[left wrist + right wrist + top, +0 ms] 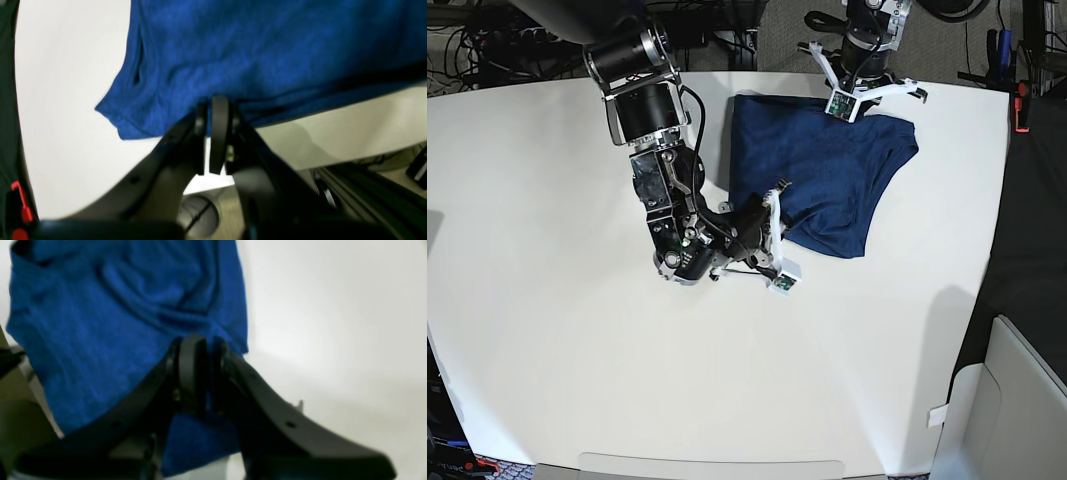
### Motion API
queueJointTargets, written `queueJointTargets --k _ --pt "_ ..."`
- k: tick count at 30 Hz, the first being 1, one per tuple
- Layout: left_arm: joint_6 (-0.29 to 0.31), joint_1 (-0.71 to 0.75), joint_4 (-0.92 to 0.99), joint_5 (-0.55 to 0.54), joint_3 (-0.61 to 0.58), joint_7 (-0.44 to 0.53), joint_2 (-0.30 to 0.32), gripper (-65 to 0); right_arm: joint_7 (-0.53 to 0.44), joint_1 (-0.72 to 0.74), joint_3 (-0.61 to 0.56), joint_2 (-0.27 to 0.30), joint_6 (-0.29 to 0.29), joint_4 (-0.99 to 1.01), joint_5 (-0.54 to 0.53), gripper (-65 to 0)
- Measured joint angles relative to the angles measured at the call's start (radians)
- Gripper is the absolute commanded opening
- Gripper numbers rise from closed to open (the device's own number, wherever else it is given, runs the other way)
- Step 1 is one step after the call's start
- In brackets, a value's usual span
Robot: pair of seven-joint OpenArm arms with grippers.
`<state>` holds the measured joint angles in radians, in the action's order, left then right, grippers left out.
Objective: Fold the T-shirt properly
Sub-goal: 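Drag the shirt with both grippers to flatten it into a rectangle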
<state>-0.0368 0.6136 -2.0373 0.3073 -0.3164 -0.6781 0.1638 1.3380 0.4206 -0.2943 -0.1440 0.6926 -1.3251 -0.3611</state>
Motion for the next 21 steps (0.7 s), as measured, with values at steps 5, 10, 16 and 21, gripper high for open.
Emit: queueJointTargets --k 5,10,16,21 --pt "0.000 -0.056 0.010 0.001 0.000 -0.037 0.001 -65.0 -0.003 -0.026 0.000 -0.004 0.000 -0.003 -0.004 -58.4" --pt "0.000 -0.129 0.058 0.002 0.000 -0.079 0.000 -65.0 0.017 -0.058 -0.005 0.061 0.000 -0.037 -0.034 -58.4" --pt "0.000 -0.206 0.130 0.002 -0.002 -0.080 0.000 -65.0 0.057 -0.106 0.003 0.146 0.000 -0.143 -0.108 -58.3" --pt "-0.004 -0.251 0.190 0.008 -0.002 -0.055 0.000 -65.0 0.053 -0.161 0.005 0.225 0.000 -0.223 -0.145 -58.3"
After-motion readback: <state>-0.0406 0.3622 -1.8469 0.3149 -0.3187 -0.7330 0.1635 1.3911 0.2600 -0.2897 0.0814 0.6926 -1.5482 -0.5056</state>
